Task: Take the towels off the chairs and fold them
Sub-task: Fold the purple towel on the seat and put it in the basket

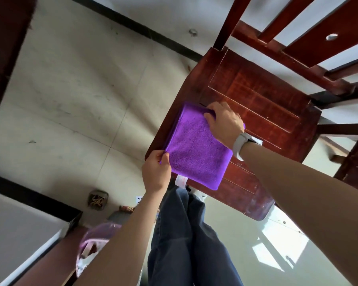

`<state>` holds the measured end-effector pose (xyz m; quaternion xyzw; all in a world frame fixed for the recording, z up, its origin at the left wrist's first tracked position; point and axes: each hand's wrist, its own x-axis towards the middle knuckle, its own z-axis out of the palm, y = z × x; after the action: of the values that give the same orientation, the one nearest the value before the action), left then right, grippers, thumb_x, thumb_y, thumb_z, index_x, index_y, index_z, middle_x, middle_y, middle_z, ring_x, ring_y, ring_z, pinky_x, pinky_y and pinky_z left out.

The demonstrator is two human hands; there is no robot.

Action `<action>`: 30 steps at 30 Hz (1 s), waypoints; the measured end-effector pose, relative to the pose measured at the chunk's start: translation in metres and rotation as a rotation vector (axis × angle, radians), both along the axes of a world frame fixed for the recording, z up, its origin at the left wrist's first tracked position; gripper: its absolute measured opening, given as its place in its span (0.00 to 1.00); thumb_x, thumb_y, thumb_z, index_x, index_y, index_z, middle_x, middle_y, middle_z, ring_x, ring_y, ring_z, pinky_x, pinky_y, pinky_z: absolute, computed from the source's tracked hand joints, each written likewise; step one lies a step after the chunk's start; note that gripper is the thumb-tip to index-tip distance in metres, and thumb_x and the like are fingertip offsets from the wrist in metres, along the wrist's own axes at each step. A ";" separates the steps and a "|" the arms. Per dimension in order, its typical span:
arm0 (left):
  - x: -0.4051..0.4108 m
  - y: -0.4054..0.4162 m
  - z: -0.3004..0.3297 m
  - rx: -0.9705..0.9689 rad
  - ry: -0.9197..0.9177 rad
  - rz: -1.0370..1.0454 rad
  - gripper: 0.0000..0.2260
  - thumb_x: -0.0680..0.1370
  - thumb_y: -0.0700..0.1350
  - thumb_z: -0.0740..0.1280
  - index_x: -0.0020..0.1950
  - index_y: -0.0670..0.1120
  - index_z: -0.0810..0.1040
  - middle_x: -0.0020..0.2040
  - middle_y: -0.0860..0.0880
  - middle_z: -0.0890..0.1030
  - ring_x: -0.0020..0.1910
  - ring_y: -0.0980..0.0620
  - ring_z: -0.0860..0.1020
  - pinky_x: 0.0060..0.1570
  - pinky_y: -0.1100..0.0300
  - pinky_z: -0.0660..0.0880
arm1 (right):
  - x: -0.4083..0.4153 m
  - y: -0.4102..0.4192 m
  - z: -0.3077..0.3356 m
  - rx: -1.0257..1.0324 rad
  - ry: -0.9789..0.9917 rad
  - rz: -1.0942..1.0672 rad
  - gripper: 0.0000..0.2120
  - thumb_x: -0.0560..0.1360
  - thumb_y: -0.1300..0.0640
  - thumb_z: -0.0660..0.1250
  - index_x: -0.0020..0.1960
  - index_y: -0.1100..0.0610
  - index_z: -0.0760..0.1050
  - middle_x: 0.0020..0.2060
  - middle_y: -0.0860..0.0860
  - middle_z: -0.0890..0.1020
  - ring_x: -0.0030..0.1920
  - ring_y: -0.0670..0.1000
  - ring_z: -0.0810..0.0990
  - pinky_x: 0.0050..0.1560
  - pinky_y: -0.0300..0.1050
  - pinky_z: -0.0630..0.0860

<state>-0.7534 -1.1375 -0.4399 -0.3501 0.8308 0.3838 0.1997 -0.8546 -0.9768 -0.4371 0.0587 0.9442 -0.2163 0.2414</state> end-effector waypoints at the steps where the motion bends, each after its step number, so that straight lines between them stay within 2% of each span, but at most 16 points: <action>1: 0.000 0.000 0.001 -0.016 0.002 -0.001 0.10 0.78 0.42 0.60 0.54 0.41 0.78 0.49 0.43 0.81 0.43 0.51 0.73 0.37 0.68 0.60 | 0.000 -0.001 0.000 -0.005 -0.001 -0.004 0.15 0.78 0.52 0.58 0.62 0.55 0.71 0.59 0.57 0.74 0.57 0.60 0.75 0.62 0.54 0.66; 5: 0.001 -0.001 -0.002 -0.065 0.002 -0.037 0.10 0.79 0.42 0.58 0.53 0.40 0.76 0.50 0.41 0.80 0.49 0.42 0.76 0.43 0.61 0.64 | 0.003 0.000 -0.002 -0.014 0.056 -0.033 0.17 0.77 0.51 0.60 0.64 0.54 0.70 0.60 0.55 0.73 0.61 0.57 0.71 0.62 0.55 0.64; 9: -0.001 -0.005 -0.009 -0.093 -0.002 -0.113 0.09 0.78 0.42 0.58 0.50 0.40 0.76 0.50 0.40 0.77 0.49 0.43 0.75 0.46 0.56 0.69 | 0.023 0.006 0.010 0.041 0.443 0.023 0.16 0.74 0.58 0.60 0.61 0.58 0.73 0.56 0.57 0.76 0.55 0.56 0.72 0.57 0.57 0.69; 11: -0.003 -0.006 -0.009 -0.200 0.052 -0.203 0.09 0.76 0.41 0.58 0.50 0.40 0.76 0.50 0.39 0.76 0.51 0.39 0.75 0.47 0.50 0.71 | 0.048 0.013 0.010 0.065 0.570 0.127 0.18 0.72 0.63 0.59 0.60 0.60 0.73 0.56 0.58 0.75 0.58 0.55 0.69 0.61 0.60 0.68; 13: -0.004 -0.005 -0.006 -0.337 0.179 -0.406 0.14 0.74 0.39 0.59 0.58 0.40 0.74 0.56 0.39 0.76 0.55 0.38 0.74 0.49 0.46 0.72 | 0.078 0.018 0.003 0.175 0.545 0.244 0.21 0.70 0.63 0.60 0.62 0.60 0.72 0.60 0.59 0.74 0.63 0.57 0.68 0.67 0.63 0.63; 16: -0.011 -0.001 -0.005 -0.416 0.324 -0.925 0.21 0.75 0.44 0.56 0.68 0.42 0.67 0.68 0.40 0.71 0.67 0.42 0.69 0.57 0.48 0.71 | 0.108 0.014 -0.007 0.388 0.320 0.349 0.24 0.71 0.54 0.59 0.67 0.58 0.69 0.67 0.62 0.70 0.69 0.61 0.67 0.67 0.65 0.61; 17: -0.014 -0.002 -0.009 -0.415 0.329 -1.072 0.23 0.75 0.46 0.56 0.70 0.42 0.65 0.70 0.41 0.68 0.69 0.43 0.67 0.60 0.47 0.70 | 0.111 0.011 -0.012 0.398 0.259 0.350 0.26 0.71 0.51 0.57 0.68 0.57 0.68 0.68 0.62 0.68 0.70 0.61 0.66 0.67 0.65 0.61; 19: -0.021 -0.004 -0.016 -0.392 0.268 -1.240 0.26 0.75 0.50 0.56 0.71 0.41 0.63 0.72 0.40 0.65 0.71 0.43 0.65 0.62 0.42 0.68 | 0.110 0.005 -0.022 0.367 0.202 0.323 0.28 0.71 0.48 0.56 0.70 0.53 0.65 0.70 0.62 0.65 0.71 0.62 0.63 0.68 0.64 0.59; 22: -0.026 -0.016 -0.028 -0.386 0.180 -1.348 0.30 0.74 0.56 0.55 0.72 0.41 0.60 0.73 0.41 0.62 0.73 0.44 0.61 0.63 0.41 0.66 | 0.109 -0.001 -0.035 0.338 0.184 0.286 0.30 0.71 0.46 0.56 0.72 0.50 0.60 0.71 0.62 0.63 0.72 0.63 0.61 0.69 0.65 0.56; 26: -0.030 -0.020 -0.027 -0.419 0.143 -1.404 0.34 0.72 0.60 0.54 0.73 0.42 0.58 0.74 0.42 0.60 0.73 0.45 0.59 0.64 0.38 0.63 | 0.110 -0.001 -0.034 0.297 0.165 0.282 0.29 0.72 0.46 0.55 0.72 0.50 0.60 0.72 0.62 0.62 0.72 0.63 0.60 0.69 0.65 0.57; 28: -0.033 -0.015 -0.020 -0.425 0.170 -1.381 0.33 0.71 0.58 0.58 0.72 0.42 0.61 0.74 0.41 0.61 0.73 0.43 0.61 0.64 0.37 0.63 | 0.110 0.003 -0.027 0.227 0.211 0.272 0.28 0.72 0.50 0.55 0.71 0.53 0.62 0.71 0.62 0.63 0.72 0.63 0.61 0.69 0.65 0.60; 30: -0.039 -0.008 -0.011 -0.441 0.256 -1.365 0.28 0.72 0.52 0.60 0.70 0.43 0.65 0.73 0.40 0.64 0.71 0.42 0.64 0.64 0.37 0.63 | 0.115 0.010 -0.018 0.074 0.318 0.149 0.26 0.70 0.57 0.56 0.69 0.56 0.65 0.70 0.63 0.65 0.70 0.62 0.63 0.68 0.62 0.63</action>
<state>-0.7927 -1.1455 -0.4506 0.2616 0.9390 0.0353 0.2204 -0.7392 -0.9664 -0.4548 -0.0375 0.9795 -0.1697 0.1019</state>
